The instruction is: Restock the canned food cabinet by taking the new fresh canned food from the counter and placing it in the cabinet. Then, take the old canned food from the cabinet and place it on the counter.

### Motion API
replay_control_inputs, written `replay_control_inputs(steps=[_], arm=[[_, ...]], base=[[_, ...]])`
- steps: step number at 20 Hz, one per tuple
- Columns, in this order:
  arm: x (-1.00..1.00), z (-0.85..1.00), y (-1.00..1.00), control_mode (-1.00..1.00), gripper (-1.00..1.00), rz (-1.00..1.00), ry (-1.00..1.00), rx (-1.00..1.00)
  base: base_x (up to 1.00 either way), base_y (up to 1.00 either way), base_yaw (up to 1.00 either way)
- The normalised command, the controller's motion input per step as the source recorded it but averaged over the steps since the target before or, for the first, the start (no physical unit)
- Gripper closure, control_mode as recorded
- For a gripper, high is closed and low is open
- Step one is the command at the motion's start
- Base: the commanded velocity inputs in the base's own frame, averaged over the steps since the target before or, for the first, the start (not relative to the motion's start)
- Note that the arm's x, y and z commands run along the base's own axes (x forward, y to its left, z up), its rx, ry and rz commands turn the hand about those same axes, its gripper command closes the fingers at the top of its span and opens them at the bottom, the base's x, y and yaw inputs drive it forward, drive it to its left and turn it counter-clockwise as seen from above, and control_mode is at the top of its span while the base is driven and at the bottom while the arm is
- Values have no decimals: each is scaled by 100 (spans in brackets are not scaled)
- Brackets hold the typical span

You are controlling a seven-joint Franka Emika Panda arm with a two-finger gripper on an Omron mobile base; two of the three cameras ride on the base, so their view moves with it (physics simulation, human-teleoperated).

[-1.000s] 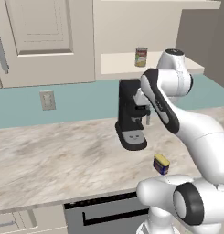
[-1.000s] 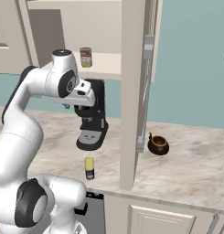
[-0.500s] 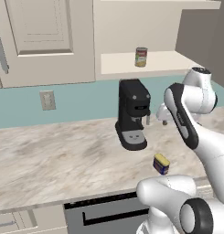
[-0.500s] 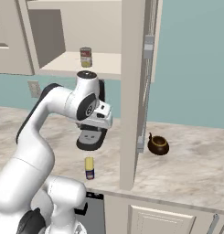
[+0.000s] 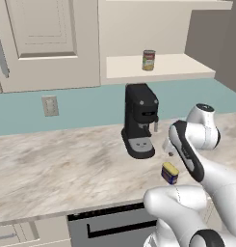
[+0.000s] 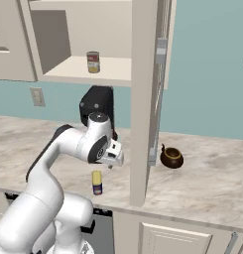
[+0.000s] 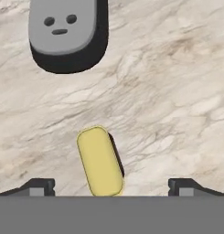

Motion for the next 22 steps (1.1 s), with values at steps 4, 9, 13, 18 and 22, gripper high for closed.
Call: replay_control_inputs(steps=[4,9,13,18,22], arm=[[0,-79,4,-100,-100,-8,6,0],[0,-44,0,-100,-100,-3,8,-1],[0,-17,1,-100,-100,0,1,-1],[6,-28,5,-100,-100,0,3,-2],[0,-33,3,-100,-100,0,1,-2]], base=[[0,0,0],[0,0,0],[0,0,0],[0,0,0],[0,0,0]])
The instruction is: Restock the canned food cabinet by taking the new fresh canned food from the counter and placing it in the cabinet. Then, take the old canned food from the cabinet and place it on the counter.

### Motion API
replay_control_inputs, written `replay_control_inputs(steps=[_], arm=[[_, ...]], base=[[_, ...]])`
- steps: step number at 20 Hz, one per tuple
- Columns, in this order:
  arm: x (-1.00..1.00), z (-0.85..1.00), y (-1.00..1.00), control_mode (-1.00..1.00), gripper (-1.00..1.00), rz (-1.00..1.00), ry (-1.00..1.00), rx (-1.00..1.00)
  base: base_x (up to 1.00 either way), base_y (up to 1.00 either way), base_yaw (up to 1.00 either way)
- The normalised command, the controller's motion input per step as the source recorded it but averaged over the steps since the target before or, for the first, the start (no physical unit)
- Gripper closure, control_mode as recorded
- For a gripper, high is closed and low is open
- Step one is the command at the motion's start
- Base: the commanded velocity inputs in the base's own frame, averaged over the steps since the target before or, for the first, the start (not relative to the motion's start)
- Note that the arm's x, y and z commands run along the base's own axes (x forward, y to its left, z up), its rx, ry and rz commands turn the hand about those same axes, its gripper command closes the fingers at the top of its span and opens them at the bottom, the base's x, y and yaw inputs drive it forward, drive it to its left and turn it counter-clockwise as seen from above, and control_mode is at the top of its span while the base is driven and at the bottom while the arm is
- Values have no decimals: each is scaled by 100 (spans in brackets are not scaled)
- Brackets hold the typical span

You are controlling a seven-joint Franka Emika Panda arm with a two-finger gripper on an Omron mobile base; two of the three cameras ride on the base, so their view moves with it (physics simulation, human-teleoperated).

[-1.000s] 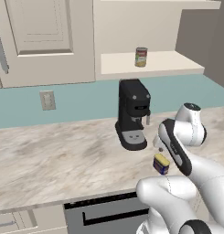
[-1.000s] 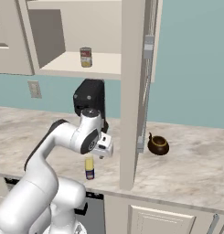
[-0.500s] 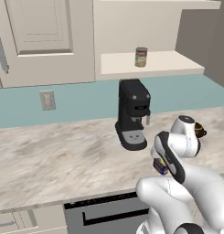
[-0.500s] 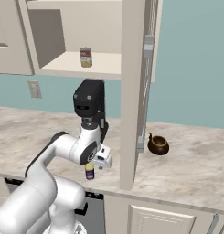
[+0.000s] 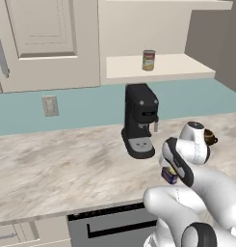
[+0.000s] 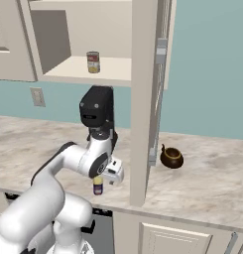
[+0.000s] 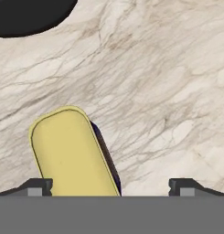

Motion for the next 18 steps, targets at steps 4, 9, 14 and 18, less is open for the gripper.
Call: replay_control_inputs(steps=[4,9,14,18], arm=[[0,-34,16,-100,-100,0,0,0],[-18,-19,42,-100,-100,0,-1,0],[-7,-2,38,-100,-100,0,0,0],[0,-16,-1,-100,-100,1,-1,0]], base=[[0,0,0],[0,0,0],[0,0,0],[0,0,0]])
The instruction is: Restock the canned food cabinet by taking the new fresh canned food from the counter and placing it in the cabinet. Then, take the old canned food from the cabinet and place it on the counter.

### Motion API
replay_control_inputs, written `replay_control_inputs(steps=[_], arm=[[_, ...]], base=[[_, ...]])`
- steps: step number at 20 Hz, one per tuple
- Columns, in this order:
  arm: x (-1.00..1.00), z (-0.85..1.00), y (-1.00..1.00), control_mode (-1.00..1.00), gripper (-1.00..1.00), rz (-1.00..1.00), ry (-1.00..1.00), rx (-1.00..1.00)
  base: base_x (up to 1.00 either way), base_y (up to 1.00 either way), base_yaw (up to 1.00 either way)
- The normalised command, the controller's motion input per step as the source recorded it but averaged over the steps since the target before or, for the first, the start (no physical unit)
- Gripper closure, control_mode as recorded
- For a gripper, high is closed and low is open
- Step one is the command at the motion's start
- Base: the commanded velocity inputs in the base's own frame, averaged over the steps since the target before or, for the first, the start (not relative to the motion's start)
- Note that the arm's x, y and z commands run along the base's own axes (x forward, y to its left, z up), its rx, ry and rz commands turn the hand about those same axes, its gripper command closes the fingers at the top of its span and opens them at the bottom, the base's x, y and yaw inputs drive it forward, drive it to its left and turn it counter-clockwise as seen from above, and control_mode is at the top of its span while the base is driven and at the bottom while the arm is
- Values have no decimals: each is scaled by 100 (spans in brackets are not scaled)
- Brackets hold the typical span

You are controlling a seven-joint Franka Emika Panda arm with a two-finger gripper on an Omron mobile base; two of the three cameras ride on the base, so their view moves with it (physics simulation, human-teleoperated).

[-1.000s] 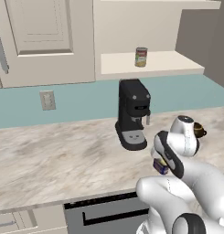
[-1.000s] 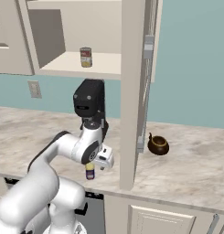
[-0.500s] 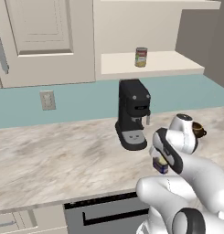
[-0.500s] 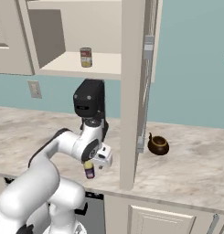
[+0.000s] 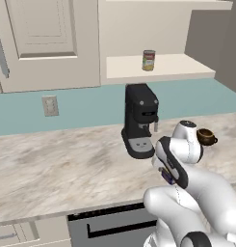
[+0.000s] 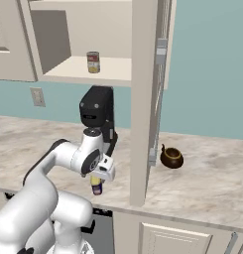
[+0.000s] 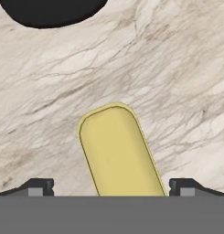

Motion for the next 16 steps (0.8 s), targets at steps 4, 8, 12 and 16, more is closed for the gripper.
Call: replay_control_inputs(steps=[4,8,12,16], arm=[[0,-15,-11,-100,-100,0,-8,0],[0,-12,-1,-100,-100,0,-3,0],[0,-21,0,-100,-100,0,-4,-5],[-1,-18,0,-100,-100,0,0,-6]], base=[[0,0,0],[0,0,0],[0,0,0],[0,0,0]])
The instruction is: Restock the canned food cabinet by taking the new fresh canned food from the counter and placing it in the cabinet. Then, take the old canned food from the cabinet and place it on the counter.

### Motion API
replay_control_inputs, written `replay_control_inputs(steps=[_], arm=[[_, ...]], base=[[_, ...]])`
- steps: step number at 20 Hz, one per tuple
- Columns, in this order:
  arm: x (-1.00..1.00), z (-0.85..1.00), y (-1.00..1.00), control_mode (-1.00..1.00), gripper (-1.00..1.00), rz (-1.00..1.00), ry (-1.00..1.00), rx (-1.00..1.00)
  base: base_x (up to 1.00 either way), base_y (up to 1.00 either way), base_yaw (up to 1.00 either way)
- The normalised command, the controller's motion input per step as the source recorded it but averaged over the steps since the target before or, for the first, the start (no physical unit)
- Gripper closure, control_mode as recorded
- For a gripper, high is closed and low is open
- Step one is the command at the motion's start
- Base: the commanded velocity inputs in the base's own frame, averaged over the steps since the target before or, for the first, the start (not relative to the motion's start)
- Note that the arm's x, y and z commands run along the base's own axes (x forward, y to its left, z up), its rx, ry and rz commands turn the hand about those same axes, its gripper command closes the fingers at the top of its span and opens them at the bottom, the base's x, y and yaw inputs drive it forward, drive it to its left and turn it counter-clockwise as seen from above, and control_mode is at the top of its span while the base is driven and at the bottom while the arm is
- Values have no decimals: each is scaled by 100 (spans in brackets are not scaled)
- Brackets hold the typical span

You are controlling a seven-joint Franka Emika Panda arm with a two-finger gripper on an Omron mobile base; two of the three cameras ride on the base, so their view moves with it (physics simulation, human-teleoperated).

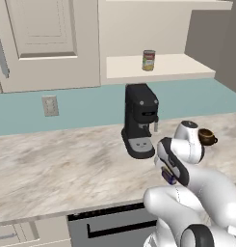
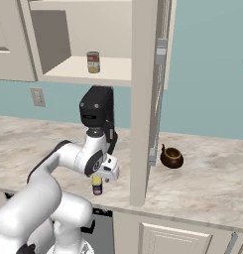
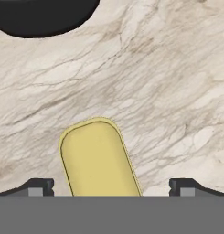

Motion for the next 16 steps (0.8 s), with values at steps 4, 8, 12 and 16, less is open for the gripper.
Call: replay_control_inputs(steps=[4,8,12,16], arm=[[-4,-36,0,-100,-100,0,0,-7],[-4,-48,0,-100,-100,0,0,-2],[-1,-47,2,-100,100,0,0,-1],[0,-4,7,-100,100,0,0,-1]], base=[[0,0,0],[0,0,0],[0,0,0],[0,0,0]])
